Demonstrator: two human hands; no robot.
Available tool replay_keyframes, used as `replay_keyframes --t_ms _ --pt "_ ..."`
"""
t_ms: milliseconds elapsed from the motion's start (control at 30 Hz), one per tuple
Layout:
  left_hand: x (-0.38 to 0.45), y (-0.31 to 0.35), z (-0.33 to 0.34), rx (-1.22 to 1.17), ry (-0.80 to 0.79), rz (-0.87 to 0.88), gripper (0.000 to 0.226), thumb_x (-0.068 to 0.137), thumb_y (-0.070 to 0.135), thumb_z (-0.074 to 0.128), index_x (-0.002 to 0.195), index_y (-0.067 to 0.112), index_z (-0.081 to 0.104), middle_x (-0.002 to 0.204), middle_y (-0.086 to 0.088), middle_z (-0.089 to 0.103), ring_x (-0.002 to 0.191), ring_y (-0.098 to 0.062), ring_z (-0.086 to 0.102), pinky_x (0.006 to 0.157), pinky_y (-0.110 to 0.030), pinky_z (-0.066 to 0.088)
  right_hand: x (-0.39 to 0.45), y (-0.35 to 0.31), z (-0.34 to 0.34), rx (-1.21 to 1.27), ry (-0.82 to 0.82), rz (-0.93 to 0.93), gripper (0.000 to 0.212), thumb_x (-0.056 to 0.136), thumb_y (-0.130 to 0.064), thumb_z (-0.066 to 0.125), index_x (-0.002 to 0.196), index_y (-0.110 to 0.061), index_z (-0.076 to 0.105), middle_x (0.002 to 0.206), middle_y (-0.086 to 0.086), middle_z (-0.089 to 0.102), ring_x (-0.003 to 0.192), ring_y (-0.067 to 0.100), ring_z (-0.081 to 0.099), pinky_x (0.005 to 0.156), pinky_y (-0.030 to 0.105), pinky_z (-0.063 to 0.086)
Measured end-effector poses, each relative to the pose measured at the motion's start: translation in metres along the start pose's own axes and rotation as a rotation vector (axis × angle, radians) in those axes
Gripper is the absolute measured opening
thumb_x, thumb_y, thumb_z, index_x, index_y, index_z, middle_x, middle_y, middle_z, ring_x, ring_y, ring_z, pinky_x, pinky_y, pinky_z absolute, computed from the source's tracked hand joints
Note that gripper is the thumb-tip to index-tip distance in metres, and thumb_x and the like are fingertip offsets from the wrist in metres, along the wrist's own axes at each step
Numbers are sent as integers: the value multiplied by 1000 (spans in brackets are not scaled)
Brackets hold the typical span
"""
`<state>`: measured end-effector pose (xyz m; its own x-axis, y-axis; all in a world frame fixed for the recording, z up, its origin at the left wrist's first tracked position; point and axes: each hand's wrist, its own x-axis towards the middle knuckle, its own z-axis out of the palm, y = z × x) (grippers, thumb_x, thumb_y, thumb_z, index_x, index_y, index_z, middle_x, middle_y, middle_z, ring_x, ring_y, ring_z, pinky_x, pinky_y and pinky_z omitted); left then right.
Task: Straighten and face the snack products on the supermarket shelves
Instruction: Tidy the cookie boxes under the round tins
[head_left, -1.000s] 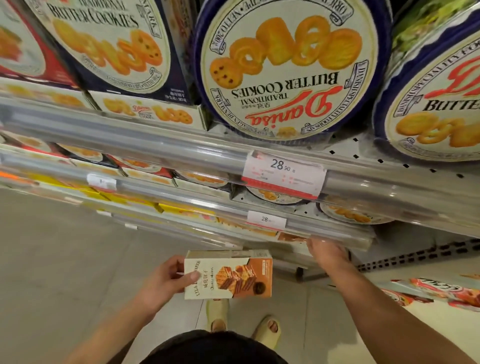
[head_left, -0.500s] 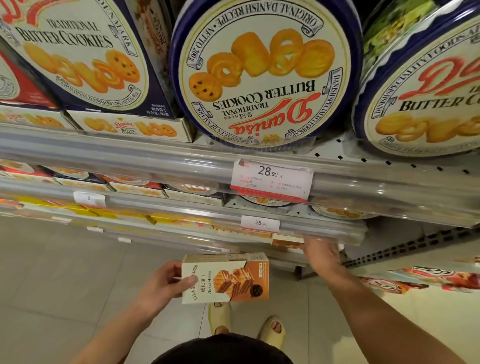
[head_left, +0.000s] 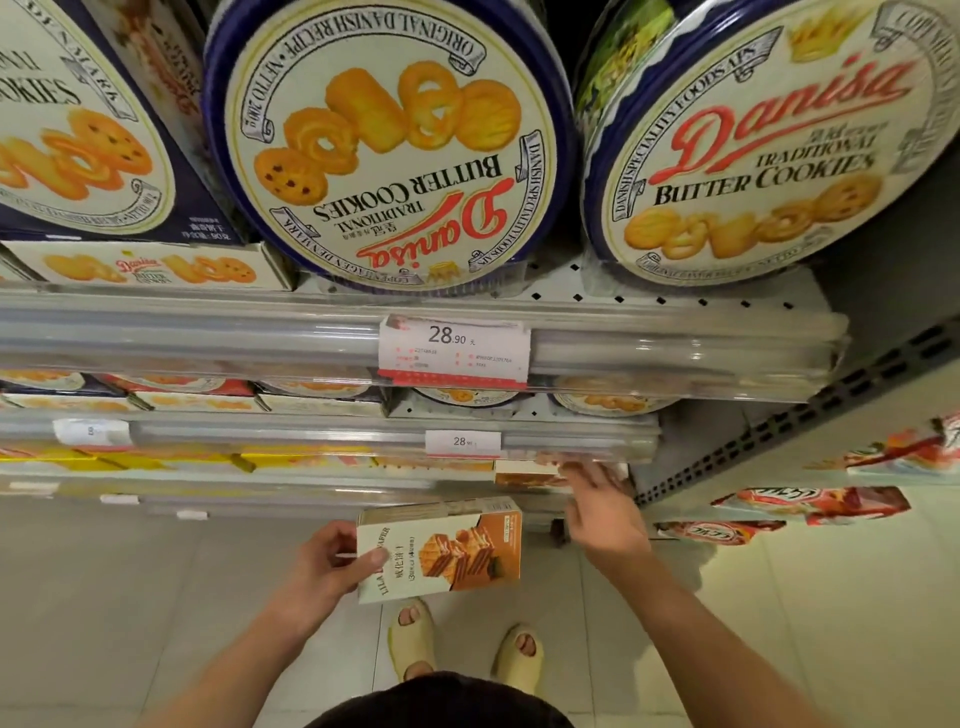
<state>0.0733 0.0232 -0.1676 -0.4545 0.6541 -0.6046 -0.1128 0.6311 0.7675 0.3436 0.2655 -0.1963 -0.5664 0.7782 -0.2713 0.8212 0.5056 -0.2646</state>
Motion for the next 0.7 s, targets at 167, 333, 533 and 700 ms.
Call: replay_keyframes --t_ms 167,333,533,700 --pt "10 11 35 11 -24 43 30 86 21 80 108 8 62 101 2 79 93 -16 74 71 -26 58 -59 -9 -8 757 -115 354 28 99 -32 61 126 -29 64 122 -8 65 113 16 61 102 35 48" --pt "28 26 69 75 -58 97 30 90 32 76 115 26 61 105 10 77 100 -14 72 80 -34 59 -75 -17 -21 1117 -63 466 11 95 -24 69 96 -34 74 95 -12 76 102 19 68 94 43 53" --pt "40 41 104 270 45 191 41 97 37 64 129 46 39 109 20 69 104 -12 69 89 -43 58 -83 -6 -28 979 -11 450 22 92 -29 68 109 -42 67 108 -15 70 102 10 64 97 43 52" --pt "49 45 108 329 45 184 35 97 36 64 118 48 39 103 20 70 97 -11 72 80 -45 62 -86 7 -31 1131 34 541 63 69 -50 75 127 -28 61 104 -9 75 105 20 68 95 47 54"
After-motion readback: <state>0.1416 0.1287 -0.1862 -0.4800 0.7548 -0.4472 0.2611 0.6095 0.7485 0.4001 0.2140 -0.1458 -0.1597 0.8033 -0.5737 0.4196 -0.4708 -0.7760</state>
